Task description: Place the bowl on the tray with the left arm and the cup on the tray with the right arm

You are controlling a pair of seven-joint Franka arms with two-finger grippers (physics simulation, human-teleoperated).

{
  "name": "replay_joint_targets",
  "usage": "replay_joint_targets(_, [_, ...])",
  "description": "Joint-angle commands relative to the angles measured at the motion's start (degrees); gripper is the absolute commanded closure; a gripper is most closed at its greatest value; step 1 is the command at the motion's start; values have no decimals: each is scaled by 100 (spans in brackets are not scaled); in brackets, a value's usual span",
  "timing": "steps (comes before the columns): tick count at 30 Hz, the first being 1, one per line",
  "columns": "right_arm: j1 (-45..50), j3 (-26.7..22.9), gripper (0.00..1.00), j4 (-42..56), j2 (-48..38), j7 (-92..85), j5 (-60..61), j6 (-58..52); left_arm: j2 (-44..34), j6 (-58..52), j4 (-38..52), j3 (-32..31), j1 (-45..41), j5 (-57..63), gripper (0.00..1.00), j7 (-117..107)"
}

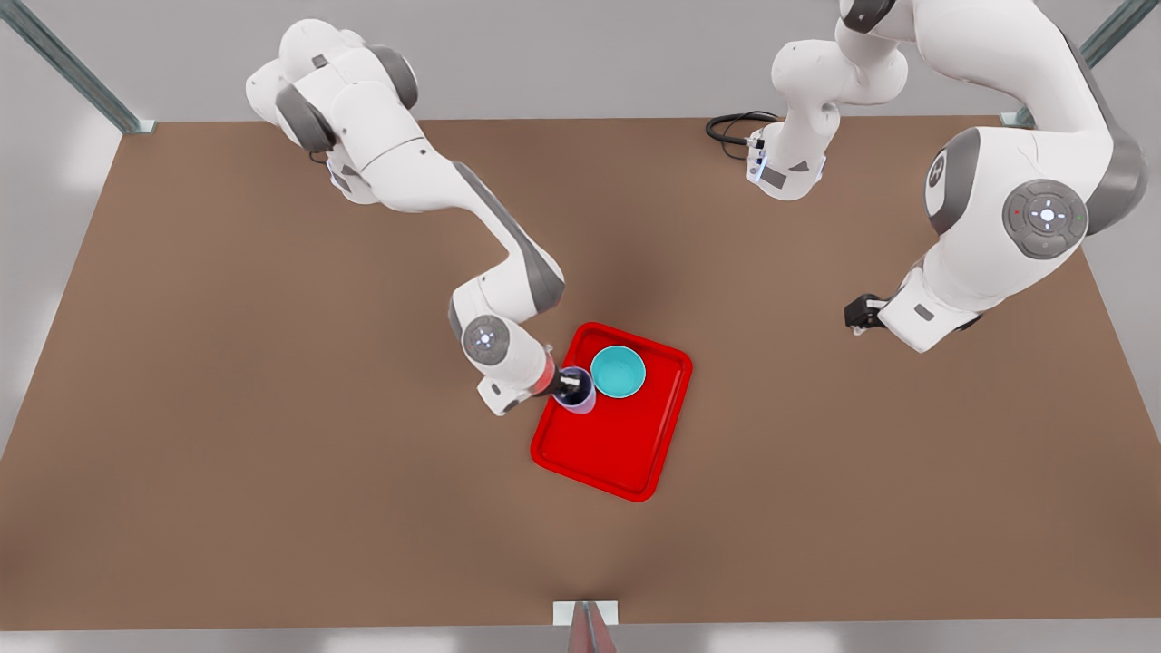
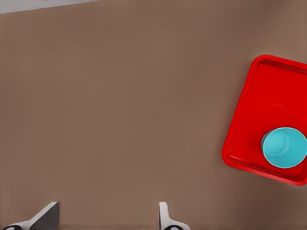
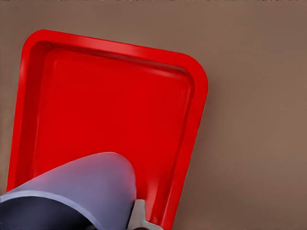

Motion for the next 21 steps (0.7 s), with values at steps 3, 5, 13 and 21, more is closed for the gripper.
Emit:
replay_joint_targets(3, [75,-132,79,455,365,35,-47,13,0,-79,0,0,-1,-4,0,-4])
replay_joint_targets(5, [172,-264,79,781,655,35,-47,101,-9,-88,0,0,-1,-4,0,-13])
replay_joint_targets(13, [277,-316,79,1167,1227,79,-29,470,-27,-88,0,0,-1,-4,0,-13])
replay_joint_targets(21, [401,-422,60,1159,1288,123,-38,462,-71,-176,9,-18,-1,-13,0,-21])
